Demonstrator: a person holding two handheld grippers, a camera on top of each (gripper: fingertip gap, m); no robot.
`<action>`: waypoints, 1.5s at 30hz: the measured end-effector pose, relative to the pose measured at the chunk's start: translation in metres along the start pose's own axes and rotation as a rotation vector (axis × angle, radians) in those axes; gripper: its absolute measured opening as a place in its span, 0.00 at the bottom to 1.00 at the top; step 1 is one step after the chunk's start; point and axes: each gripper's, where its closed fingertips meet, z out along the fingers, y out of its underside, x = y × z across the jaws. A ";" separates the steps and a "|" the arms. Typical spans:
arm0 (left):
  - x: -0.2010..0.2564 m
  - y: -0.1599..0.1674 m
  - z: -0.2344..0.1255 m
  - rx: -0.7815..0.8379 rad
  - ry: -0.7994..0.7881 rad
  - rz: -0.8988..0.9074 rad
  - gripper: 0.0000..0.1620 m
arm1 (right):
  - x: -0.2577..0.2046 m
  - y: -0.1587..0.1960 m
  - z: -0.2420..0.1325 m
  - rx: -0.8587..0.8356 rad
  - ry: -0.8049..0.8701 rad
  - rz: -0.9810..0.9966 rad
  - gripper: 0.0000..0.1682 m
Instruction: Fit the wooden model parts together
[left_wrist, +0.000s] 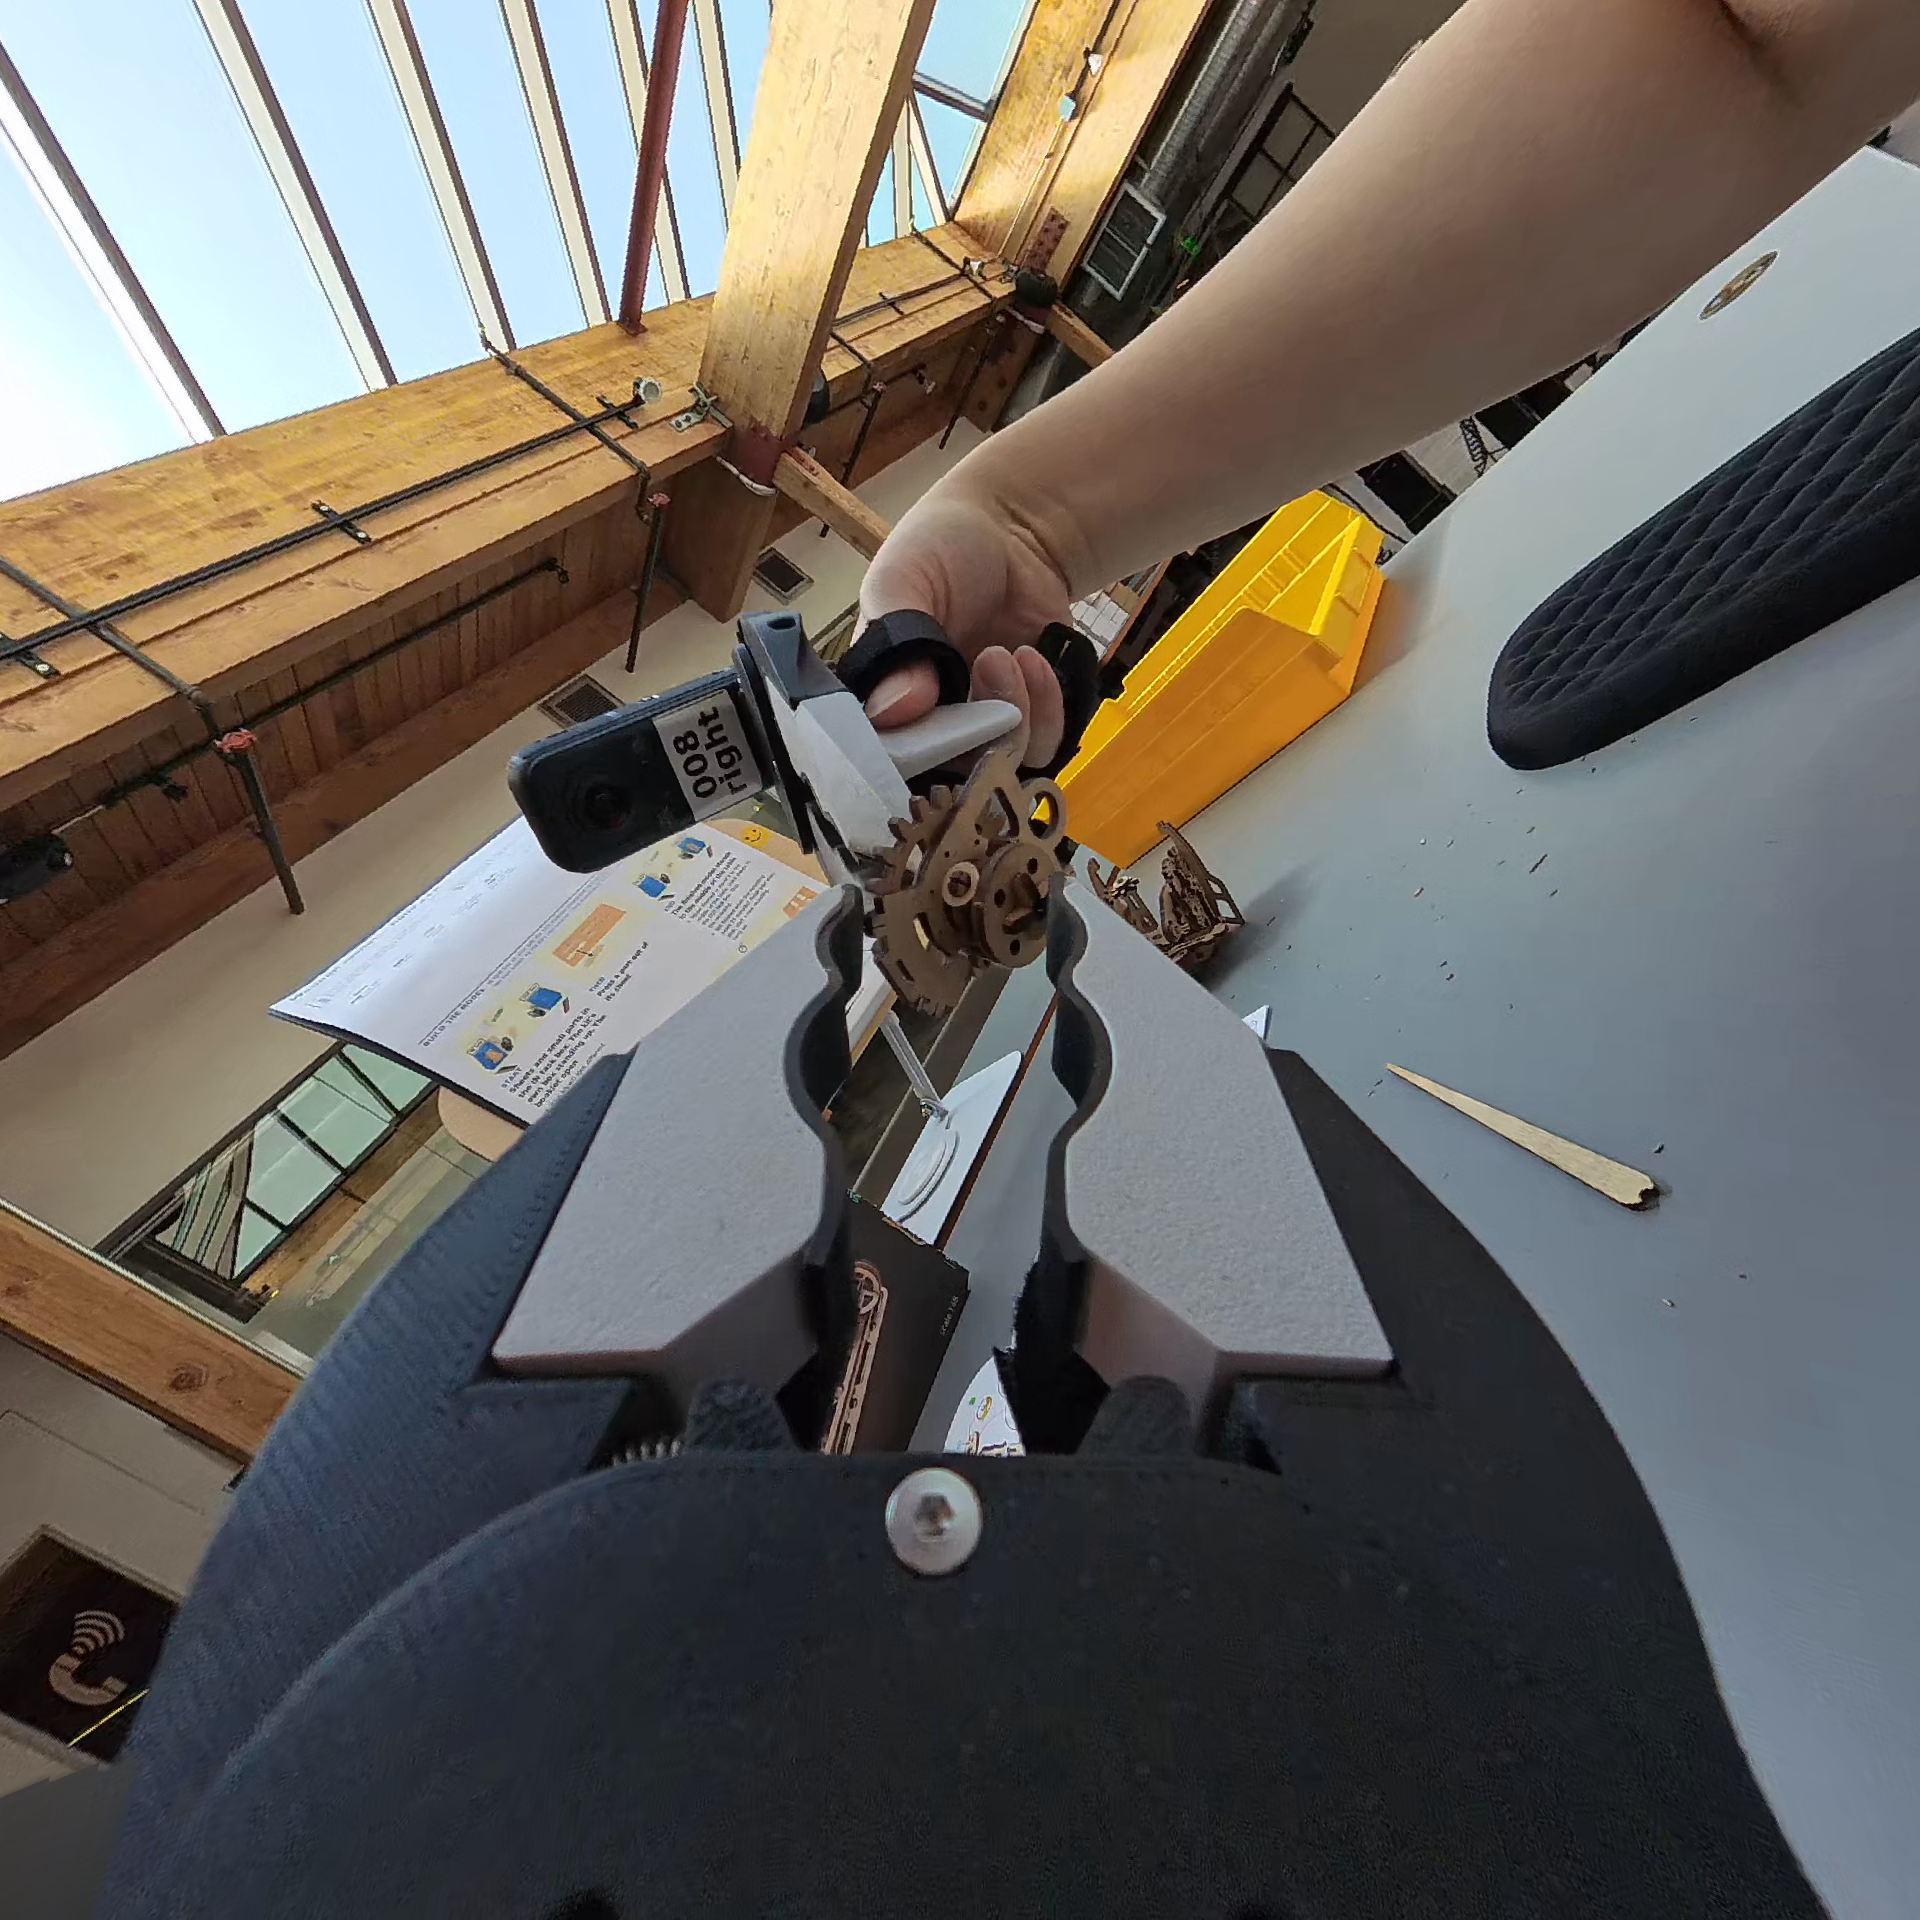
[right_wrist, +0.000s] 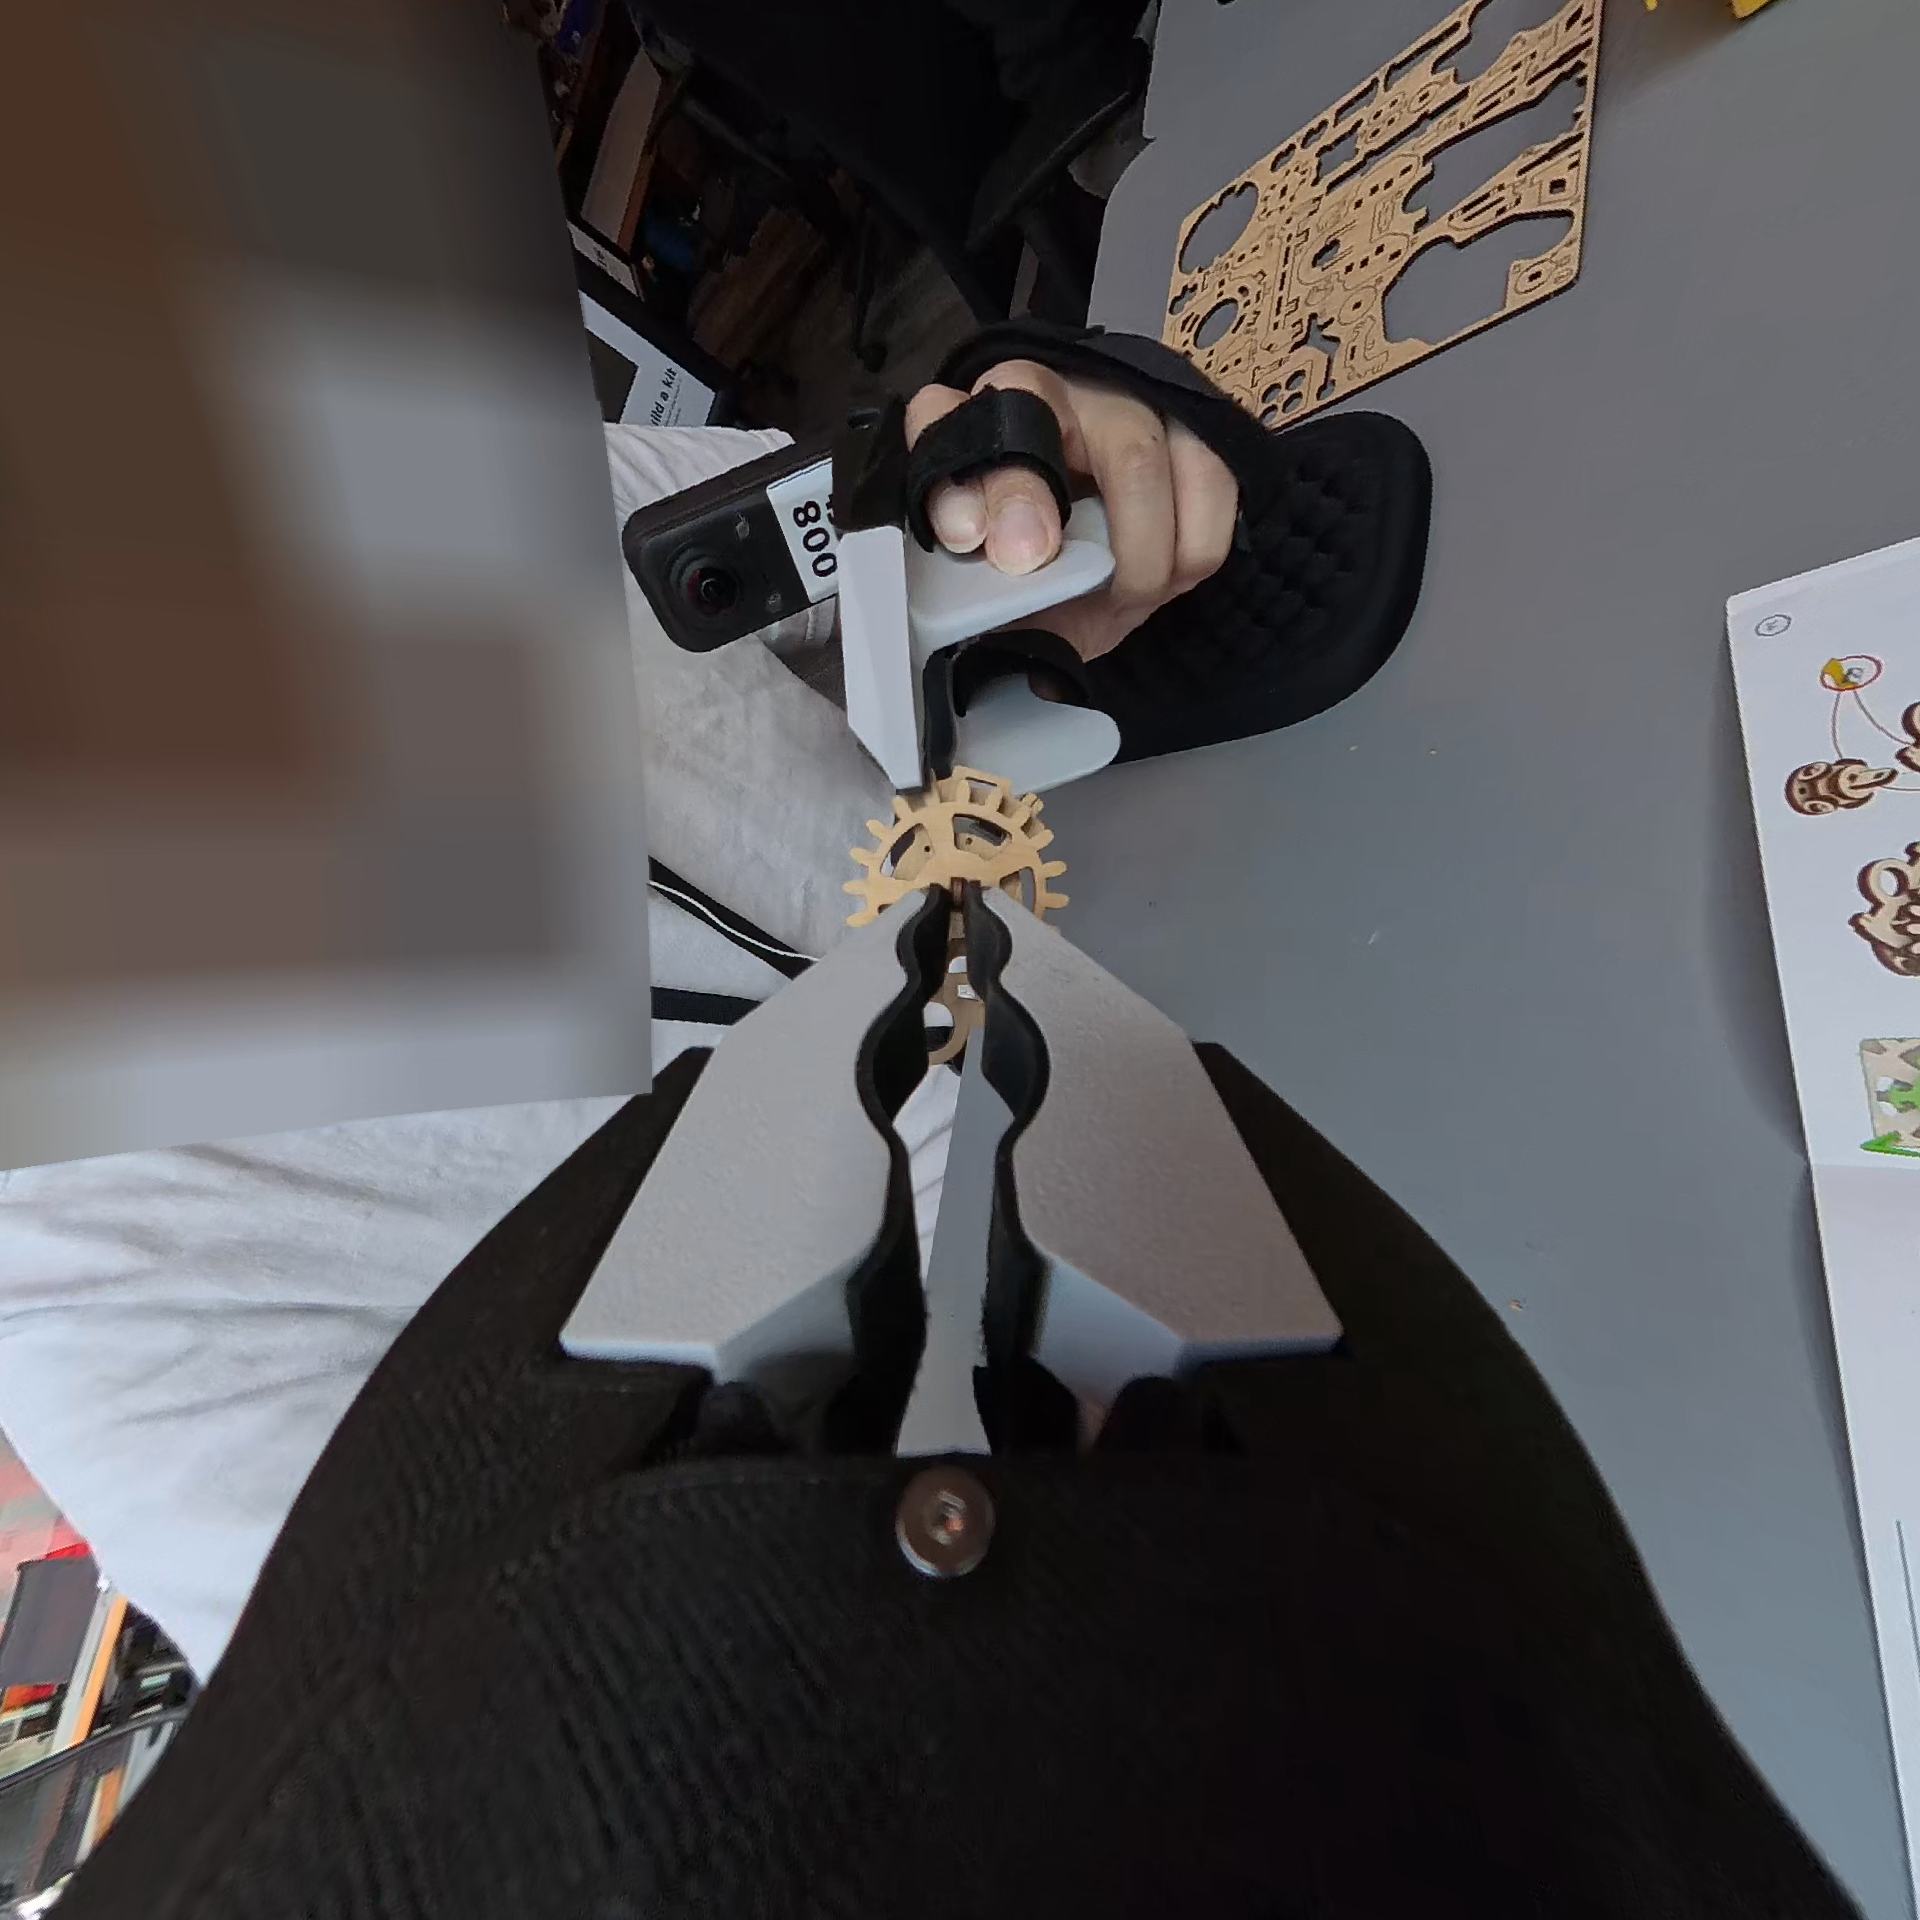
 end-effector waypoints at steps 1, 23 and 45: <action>-0.001 0.001 0.000 -0.001 -0.003 -0.004 0.20 | 0.000 -0.001 -0.001 0.002 0.014 -0.027 0.01; 0.076 0.077 -0.014 -0.279 0.668 -0.723 0.24 | 0.110 0.079 0.038 -0.360 0.638 -0.561 0.01; 0.112 0.097 -0.015 -0.444 0.778 -0.721 0.24 | 0.118 0.088 0.053 -0.522 0.633 -0.666 0.05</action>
